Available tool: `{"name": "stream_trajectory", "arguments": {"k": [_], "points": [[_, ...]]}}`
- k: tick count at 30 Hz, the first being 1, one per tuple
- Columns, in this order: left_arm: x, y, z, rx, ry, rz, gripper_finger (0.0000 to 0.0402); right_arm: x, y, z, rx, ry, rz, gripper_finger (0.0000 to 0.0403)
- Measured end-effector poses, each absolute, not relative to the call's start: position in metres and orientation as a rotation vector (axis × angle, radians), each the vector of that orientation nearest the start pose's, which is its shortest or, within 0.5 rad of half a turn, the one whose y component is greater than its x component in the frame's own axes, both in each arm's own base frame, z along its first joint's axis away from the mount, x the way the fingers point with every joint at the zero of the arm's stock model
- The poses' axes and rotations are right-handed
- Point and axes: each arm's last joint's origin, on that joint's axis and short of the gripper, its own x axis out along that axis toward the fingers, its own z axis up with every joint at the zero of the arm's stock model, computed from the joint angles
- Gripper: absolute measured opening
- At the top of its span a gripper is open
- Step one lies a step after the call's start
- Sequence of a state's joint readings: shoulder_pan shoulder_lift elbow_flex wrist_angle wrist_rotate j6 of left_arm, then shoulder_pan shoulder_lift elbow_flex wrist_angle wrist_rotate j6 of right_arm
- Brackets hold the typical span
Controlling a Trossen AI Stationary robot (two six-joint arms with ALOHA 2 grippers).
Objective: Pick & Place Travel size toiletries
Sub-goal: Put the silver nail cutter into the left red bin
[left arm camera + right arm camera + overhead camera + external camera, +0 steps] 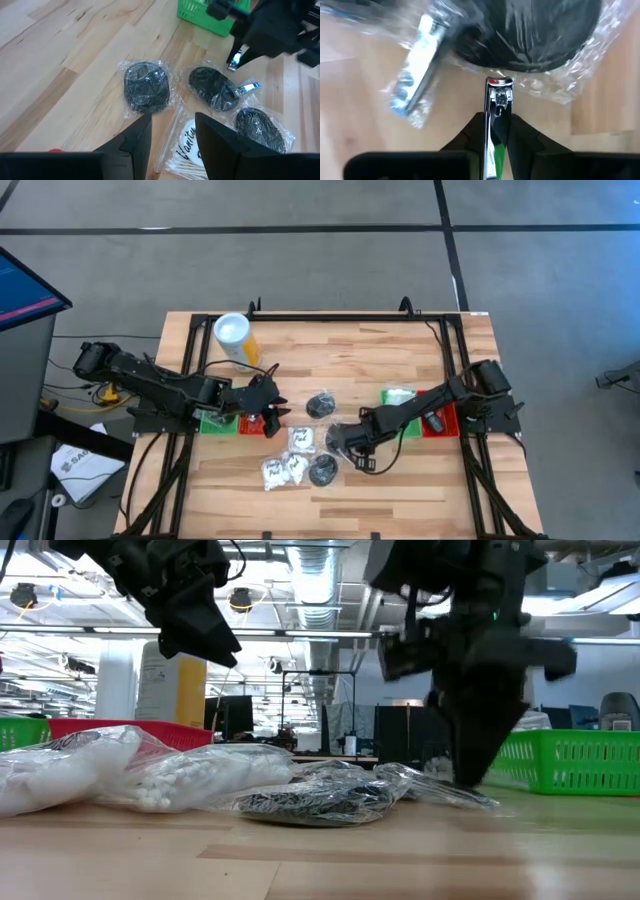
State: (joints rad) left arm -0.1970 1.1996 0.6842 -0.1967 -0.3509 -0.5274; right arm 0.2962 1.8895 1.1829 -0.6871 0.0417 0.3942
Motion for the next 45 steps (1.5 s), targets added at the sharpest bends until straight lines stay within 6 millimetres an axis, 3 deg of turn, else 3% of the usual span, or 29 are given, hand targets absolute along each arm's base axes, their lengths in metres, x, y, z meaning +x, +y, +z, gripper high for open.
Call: {"name": "stream_trajectory", "arguments": {"k": [10, 16, 23, 45], "points": [[0.241, -0.038, 0.225, -0.266, 0.559, 0.283, 0.014, 0.33, 0.086, 0.193, 0.022, 1.179, -0.076, 0.0043], [0.247, -0.039, 0.235, -0.179, 0.453, 0.243, 0.014, 0.332, 0.071, 0.23, -0.068, 0.951, -0.144, 0.0043], [0.253, -0.04, 0.248, -0.082, 0.32, 0.198, 0.014, 0.341, 0.059, 0.263, -0.144, 0.705, -0.105, 0.0043], [0.258, -0.04, 0.266, 0.056, 0.156, 0.134, 0.014, 0.357, 0.046, 0.288, -0.24, 0.438, -0.05, 0.0043]]}}
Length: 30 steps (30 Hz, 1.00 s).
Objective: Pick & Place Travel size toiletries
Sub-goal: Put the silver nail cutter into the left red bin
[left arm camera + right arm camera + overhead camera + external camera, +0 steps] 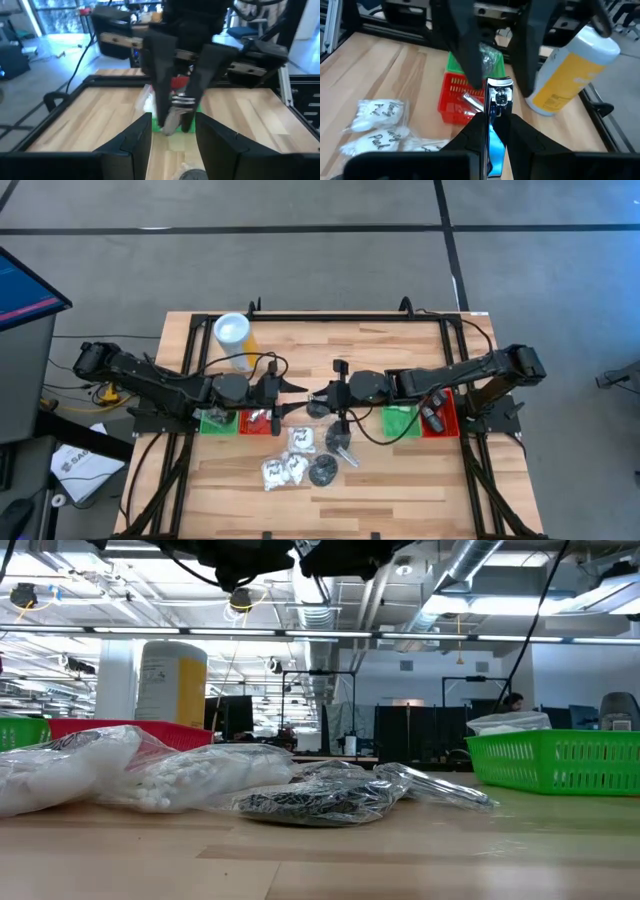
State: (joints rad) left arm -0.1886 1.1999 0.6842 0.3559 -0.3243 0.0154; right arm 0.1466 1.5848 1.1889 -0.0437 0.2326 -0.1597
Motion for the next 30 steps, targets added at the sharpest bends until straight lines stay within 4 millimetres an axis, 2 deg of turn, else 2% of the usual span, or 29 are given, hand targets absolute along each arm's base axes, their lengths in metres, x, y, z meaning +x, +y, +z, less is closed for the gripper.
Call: {"name": "stream_trajectory", "arguments": {"k": [15, 26, 30], "points": [[0.259, -0.041, 0.276, 0.086, 0.052, 0.099, 0.014, 0.361, 0.041, 0.294, -0.226, 0.361, -0.044, 0.0043], [0.277, -0.043, 0.263, 0.133, 0.023, 0.103, 0.0139, 0.36, 0.041, 0.292, -0.243, 0.377, -0.04, 0.0043], [0.277, -0.043, 0.264, 0.145, 0.016, 0.097, 0.0117, 0.36, 0.041, 0.293, -0.243, 0.376, -0.039, 0.0043]]}}
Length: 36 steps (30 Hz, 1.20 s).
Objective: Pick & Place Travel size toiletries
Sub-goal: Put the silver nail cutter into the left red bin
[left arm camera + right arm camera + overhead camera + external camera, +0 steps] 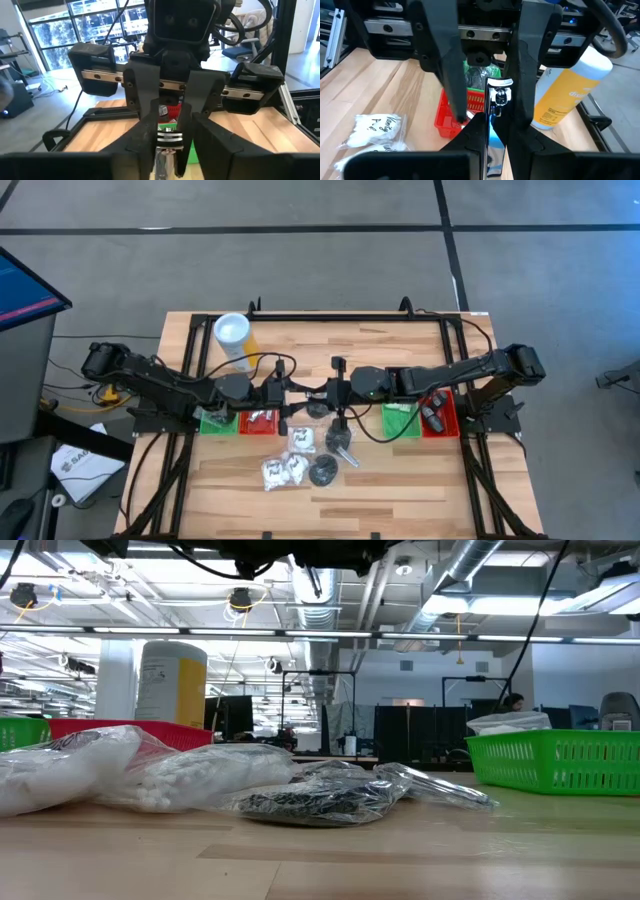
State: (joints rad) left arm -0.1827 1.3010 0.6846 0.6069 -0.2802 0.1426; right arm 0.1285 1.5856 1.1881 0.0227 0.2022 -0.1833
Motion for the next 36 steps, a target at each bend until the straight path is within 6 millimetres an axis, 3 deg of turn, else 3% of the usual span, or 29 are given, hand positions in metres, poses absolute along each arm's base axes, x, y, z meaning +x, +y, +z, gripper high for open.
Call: {"name": "stream_trajectory", "arguments": {"k": [6, 26, 36], "points": [[0.277, -0.042, 0.264, 0.161, 0.022, 0.101, 0.0043, 0.36, 0.041, 0.293, -0.242, 0.376, -0.035, 0.0043], [0.276, -0.042, 0.259, 0.145, 0.075, 0.108, 0.0043, 0.359, 0.039, 0.289, -0.26, 0.419, -0.042, 0.0091], [0.255, -0.039, 0.26, 0.071, 0.229, 0.14, 0.0043, 0.354, 0.023, 0.278, -0.195, 0.562, -0.101, 0.0093]]}}
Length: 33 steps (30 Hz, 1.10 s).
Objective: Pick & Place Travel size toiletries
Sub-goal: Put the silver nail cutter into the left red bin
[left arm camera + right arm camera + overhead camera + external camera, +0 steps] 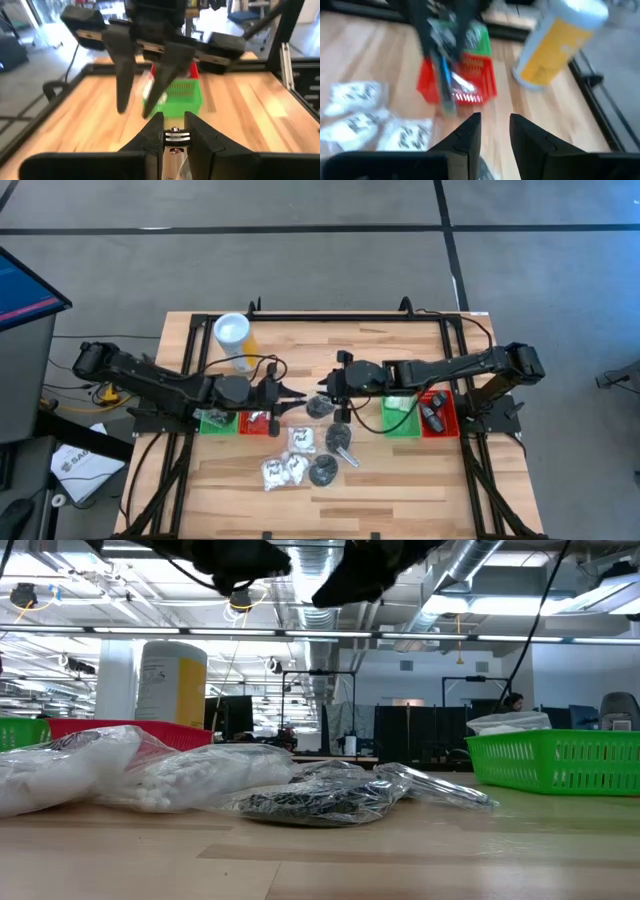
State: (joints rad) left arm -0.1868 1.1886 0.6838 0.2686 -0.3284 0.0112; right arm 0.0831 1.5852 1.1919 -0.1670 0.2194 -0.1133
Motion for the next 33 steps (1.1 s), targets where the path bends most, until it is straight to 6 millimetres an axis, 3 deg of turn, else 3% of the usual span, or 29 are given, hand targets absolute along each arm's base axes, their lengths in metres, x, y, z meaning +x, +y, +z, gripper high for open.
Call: {"name": "stream_trajectory", "arguments": {"k": [15, 26, 33], "points": [[0.22, -0.031, 0.24, -0.159, 0.565, 0.315, 0.0043, 0.344, 0.026, 0.264, -0.111, 0.727, -0.112, 0.0093], [0.204, -0.026, 0.222, -0.333, 0.753, 0.476, 0.0043, 0.36, 0.034, 0.228, -0.129, 0.82, -0.095, 0.0093], [0.196, -0.019, 0.202, -0.414, 0.787, 0.562, 0.0052, 0.364, 0.037, 0.22, -0.133, 0.826, -0.09, 0.0093]]}}
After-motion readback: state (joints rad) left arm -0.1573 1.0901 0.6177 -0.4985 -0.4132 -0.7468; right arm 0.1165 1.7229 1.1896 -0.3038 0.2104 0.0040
